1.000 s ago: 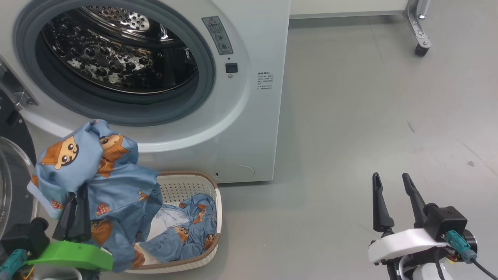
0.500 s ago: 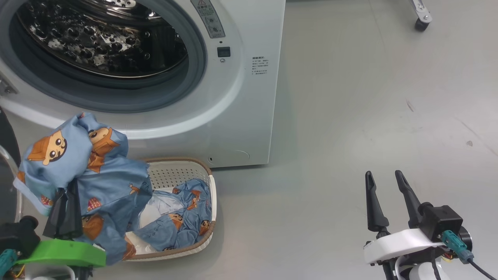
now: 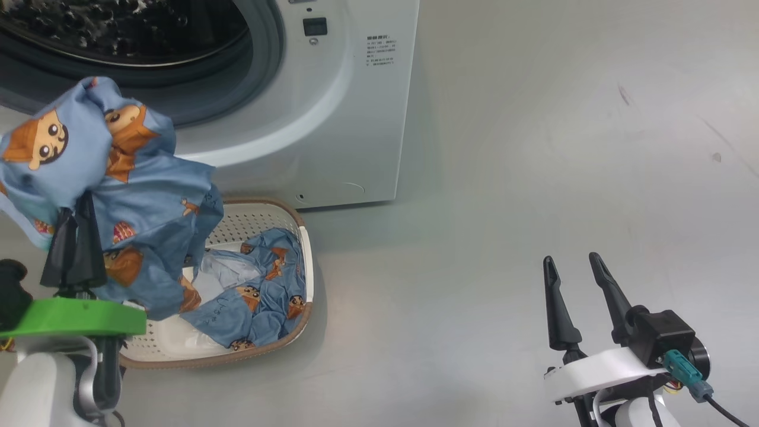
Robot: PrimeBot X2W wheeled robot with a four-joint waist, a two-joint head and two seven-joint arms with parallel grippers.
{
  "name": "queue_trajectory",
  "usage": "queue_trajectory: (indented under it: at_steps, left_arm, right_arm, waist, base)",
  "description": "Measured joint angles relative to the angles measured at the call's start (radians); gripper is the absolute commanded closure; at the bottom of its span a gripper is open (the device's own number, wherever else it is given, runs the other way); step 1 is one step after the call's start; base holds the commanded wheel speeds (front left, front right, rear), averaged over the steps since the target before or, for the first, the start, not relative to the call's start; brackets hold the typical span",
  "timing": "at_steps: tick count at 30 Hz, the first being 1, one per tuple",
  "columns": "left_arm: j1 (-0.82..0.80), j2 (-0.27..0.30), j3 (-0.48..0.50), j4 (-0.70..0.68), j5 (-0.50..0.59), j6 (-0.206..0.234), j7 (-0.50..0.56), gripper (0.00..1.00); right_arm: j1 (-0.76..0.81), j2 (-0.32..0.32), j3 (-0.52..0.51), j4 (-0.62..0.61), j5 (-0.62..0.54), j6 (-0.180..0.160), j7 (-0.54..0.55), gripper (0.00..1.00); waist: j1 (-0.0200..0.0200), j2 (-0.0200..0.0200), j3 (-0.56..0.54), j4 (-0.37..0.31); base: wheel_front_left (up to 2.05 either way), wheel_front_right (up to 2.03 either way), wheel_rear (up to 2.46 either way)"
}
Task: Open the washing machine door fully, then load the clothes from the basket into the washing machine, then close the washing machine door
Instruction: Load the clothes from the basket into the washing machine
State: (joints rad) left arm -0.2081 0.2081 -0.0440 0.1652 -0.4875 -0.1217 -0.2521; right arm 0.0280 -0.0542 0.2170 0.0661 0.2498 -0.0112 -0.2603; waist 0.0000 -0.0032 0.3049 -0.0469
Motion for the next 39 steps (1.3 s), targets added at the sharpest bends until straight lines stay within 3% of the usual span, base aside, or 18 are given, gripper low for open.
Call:
queue_trajectory:
  at_steps: [11, 23, 39]
  left_arm:
    - [-0.197, 0.048, 0.003, 0.025, -0.002, -0.001, 0.001, 1.0]
    - [-0.498, 0.157, 0.009, 0.051, -0.007, -0.002, 0.078, 1.0]
    - [-0.748, 0.226, -0.064, 0.207, -0.029, -0.003, 0.308, 1.0]
  right_arm:
    - [-0.047, 0.002, 0.03, -0.03, -0.016, -0.002, 0.0, 0.0]
    - [-0.149, 0.004, 0.066, -0.088, -0.032, -0.018, 0.0, 0.0]
    - [-0.19, 0.004, 0.113, -0.086, 0.005, -0.043, 0.0, 0.0]
  waist:
    - [0.0001, 0.0, 0.135, -0.017]
    - [0.0002, 0.0, 0.285, -0.041]
    - [0.0002, 0.0, 0.444, -0.083]
  base:
    - [0.0, 0.0, 0.0]
    - [0.0, 0.0, 0.0]
    - [0.0, 0.0, 0.0]
